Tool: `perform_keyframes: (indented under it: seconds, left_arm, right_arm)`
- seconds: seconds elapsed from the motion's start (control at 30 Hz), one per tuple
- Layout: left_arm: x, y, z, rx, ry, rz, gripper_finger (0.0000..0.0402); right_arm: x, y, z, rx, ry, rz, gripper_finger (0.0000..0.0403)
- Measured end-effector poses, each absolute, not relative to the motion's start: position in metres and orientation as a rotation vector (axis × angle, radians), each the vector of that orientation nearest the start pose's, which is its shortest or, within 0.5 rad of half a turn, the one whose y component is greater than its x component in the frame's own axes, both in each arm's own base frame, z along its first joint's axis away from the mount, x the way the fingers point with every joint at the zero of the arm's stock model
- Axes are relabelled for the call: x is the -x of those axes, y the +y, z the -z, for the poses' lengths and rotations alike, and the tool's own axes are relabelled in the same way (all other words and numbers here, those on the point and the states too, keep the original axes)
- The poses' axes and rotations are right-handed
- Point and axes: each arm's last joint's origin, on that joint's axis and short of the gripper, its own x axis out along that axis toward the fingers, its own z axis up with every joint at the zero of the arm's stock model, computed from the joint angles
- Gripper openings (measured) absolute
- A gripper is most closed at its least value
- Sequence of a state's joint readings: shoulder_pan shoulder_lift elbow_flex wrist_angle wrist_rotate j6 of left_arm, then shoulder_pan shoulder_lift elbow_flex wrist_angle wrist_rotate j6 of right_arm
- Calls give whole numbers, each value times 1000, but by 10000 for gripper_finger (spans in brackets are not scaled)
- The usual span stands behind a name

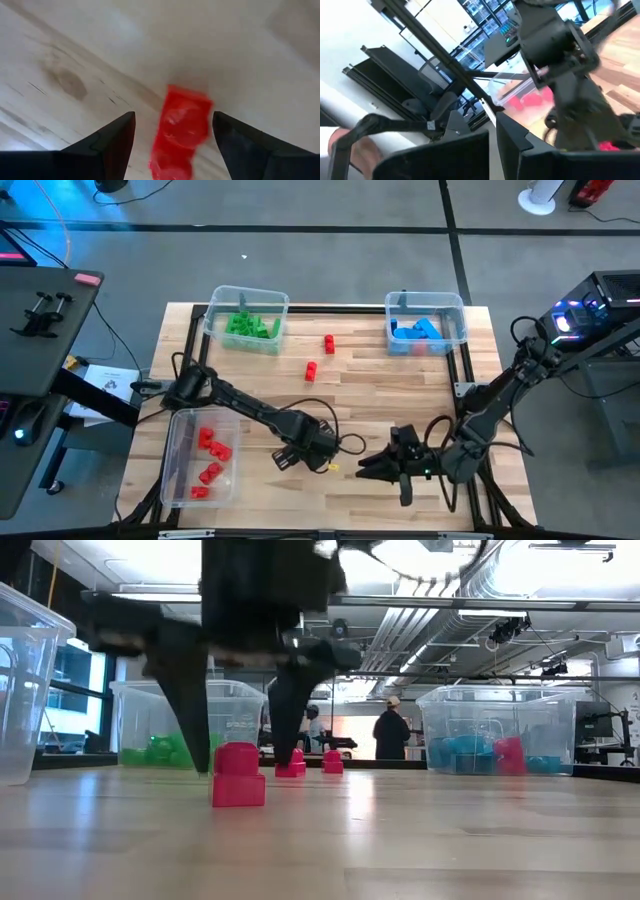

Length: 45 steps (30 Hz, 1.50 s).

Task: Sort blocks
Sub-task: Put the red game piece into the bottom transparent bin

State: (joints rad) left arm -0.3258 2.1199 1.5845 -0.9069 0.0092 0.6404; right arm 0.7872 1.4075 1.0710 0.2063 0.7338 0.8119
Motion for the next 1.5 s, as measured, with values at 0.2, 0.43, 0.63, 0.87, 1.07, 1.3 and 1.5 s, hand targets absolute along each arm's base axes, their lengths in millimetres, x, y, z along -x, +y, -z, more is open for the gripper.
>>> perform_keyframes:
  seconds: [0.2, 0.43, 0.63, 0.87, 1.07, 1.3, 1.5]
  left_arm:
    - [-396, -125, -137, -703, 1378, 682, 253]
    - [-394, -124, -140, -643, 1419, 646, 122]
    - [-383, -104, -155, -477, 1564, 587, 87]
    - [-352, -68, -208, -240, 1635, 469, 87]
    - [-300, -49, -265, 59, 1245, 220, 87]
    - [-209, -70, -310, 396, 888, 42, 87]
    - [-154, -108, -311, 425, 973, 36, 87]
  right_arm:
    - [-238, 210, -328, -725, 110, -12, 0]
    - [-235, 213, -328, -740, 121, -34, 0]
    - [-231, 218, -327, -705, 153, -87, 0]
    - [-230, 220, -324, -614, 181, -111, 0]
    - [-229, 221, -323, -569, 196, -128, 0]
    - [-229, 221, -320, -547, 230, -155, 0]
    - [-229, 221, -319, -554, 242, -157, 0]
